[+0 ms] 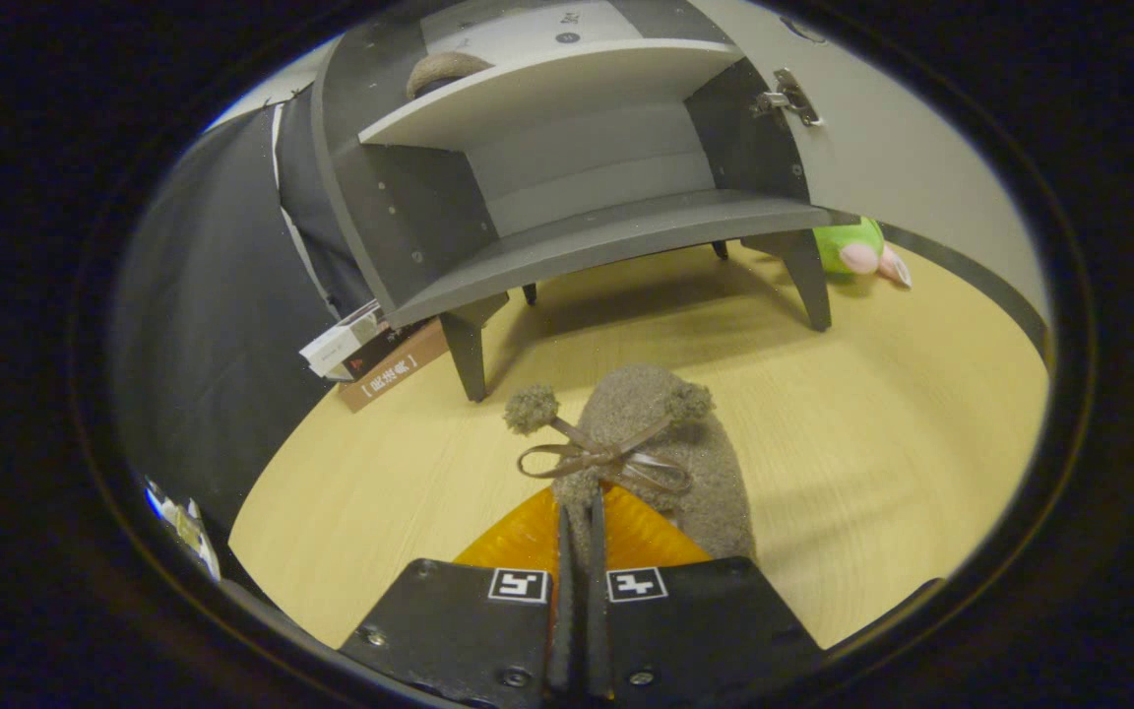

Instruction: Open the shoe cabinet door, grab the shoes and put them into the shoe cabinet, then close the shoe cabinet door.

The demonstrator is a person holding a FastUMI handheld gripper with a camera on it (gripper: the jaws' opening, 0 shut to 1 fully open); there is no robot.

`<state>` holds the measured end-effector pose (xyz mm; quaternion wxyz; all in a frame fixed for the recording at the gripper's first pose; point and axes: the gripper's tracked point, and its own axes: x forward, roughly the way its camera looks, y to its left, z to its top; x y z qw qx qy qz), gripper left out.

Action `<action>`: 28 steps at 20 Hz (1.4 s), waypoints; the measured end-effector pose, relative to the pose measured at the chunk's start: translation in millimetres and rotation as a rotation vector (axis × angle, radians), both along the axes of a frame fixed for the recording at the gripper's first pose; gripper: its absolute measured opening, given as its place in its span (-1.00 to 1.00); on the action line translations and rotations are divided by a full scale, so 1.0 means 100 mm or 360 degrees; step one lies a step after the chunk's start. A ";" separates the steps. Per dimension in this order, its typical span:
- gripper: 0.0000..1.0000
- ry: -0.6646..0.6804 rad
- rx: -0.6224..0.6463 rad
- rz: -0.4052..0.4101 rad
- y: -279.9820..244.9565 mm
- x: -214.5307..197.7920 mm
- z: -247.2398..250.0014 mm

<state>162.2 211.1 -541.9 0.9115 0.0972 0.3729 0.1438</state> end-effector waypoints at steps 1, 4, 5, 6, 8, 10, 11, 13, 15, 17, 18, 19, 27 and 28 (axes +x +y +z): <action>-0.83 -0.0016 0.0001 0.0020 0.02 -0.02 0.05; -0.87 -0.0067 -0.0049 0.0061 -0.01 -0.08 0.21; -0.87 -0.0092 -0.0066 0.0066 -0.03 -0.08 0.26; -0.88 -0.0109 -0.0074 0.0076 -0.04 -0.13 0.32; -0.89 -0.0149 -0.0106 0.0064 -0.12 -0.16 0.46; -0.89 -0.0202 -0.0123 0.0053 -0.19 -0.16 0.64; -0.89 -0.0236 -0.0132 0.0049 -0.23 -0.16 0.78; -0.89 -0.0298 -0.0140 0.0050 -0.27 -0.15 1.05; -0.89 -0.0369 -0.0128 0.0063 -0.25 -0.18 1.39; -0.89 -0.0453 -0.0134 0.0093 -0.21 -0.21 1.72; -0.89 -0.0505 -0.0138 0.0113 -0.17 -0.23 1.91; -0.89 -0.0544 -0.0141 0.0128 -0.14 -0.24 2.08; -0.89 -0.0768 -0.0194 0.0177 0.05 -0.11 3.13; -0.89 -0.0768 -0.0194 0.0181 0.07 -0.07 3.20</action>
